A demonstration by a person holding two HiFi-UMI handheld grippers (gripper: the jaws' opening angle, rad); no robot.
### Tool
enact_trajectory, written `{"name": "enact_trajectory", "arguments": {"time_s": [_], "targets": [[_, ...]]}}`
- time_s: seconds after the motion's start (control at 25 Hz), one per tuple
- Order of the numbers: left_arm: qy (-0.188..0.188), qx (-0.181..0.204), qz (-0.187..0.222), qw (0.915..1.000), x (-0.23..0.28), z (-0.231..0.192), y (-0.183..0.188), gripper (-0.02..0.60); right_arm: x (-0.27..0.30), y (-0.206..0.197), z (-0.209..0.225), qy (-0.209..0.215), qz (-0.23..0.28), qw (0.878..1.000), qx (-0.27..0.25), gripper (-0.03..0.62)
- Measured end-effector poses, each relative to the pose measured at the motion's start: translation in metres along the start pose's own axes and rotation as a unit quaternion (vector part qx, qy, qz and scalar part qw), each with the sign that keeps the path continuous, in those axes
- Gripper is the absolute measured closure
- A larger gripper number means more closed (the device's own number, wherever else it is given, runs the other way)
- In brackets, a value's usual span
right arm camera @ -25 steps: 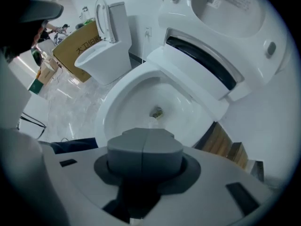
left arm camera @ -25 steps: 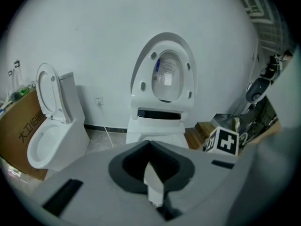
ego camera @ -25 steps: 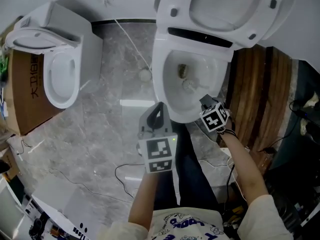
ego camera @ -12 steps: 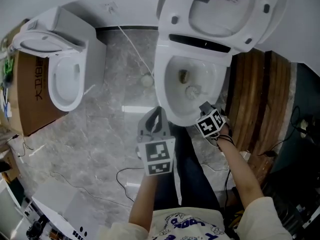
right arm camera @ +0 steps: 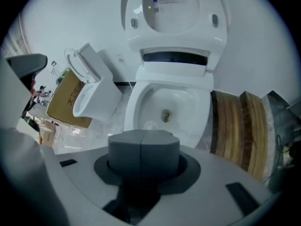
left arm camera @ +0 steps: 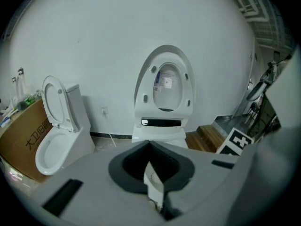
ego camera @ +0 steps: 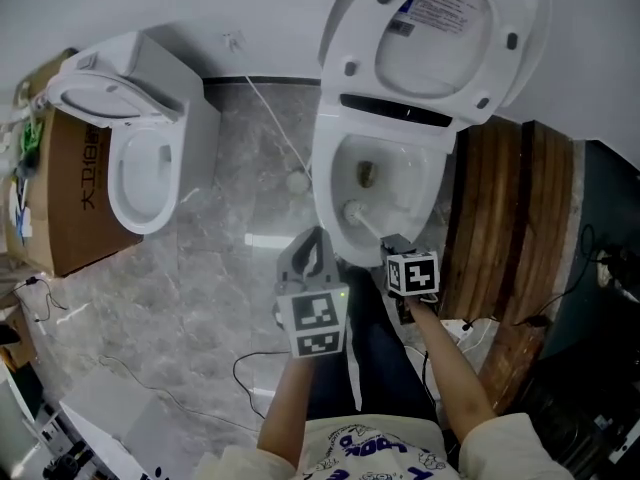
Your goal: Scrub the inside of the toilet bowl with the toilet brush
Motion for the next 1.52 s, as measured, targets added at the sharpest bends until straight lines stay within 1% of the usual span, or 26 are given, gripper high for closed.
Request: {"name": "enact_trajectory", "arguments": {"time_s": [0.12,0.28,0.52,0.64,0.84,1.2,1.36,1.52], "targets": [[0.003,0.003,0.010,0.9999,-0.009,-0.002,0.009,0.580,-0.017,0.016,-0.002,-0.014,0.036,0.999,0.018,0.430],[0.006,0.005,0.018,0.9998,-0.023,-0.005,0.020,0.580,-0.049,0.034,-0.004,-0.022,0.070,0.997,0.037,0.431],[0.007,0.007,0.035,0.9993,-0.039,-0.006,0.046,0.580,-0.110,0.051,-0.015,-0.019,0.119,0.992,0.033,0.430],[0.007,0.009,0.054,0.9985,-0.047,-0.006,0.067,0.580,-0.141,0.058,-0.022,-0.014,0.142,0.989,0.027,0.430],[0.008,0.026,0.086,0.9959,-0.063,-0.003,0.102,0.580,-0.188,0.071,-0.036,-0.010,0.186,0.983,0.012,0.430],[0.018,0.037,0.135,0.9899,-0.104,0.002,0.148,0.580,-0.262,0.086,-0.057,0.007,0.265,0.964,-0.002,0.430],[0.031,0.037,0.158,0.9863,-0.128,0.001,0.165,0.580,-0.293,0.094,-0.065,0.026,0.305,0.952,-0.004,0.430],[0.042,0.045,0.182,0.9813,-0.148,0.000,0.181,0.580,-0.323,0.103,-0.072,0.034,0.344,0.938,-0.016,0.430]]}}
Point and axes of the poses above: the fingertips, and each gripper's own axes: x forward along the fingers, z to its right, y out of its top, the point moved 5 cm from there along -x, backward along the fingers, and after that the axes turned 10 degrees about x, right-handed, at the moved point
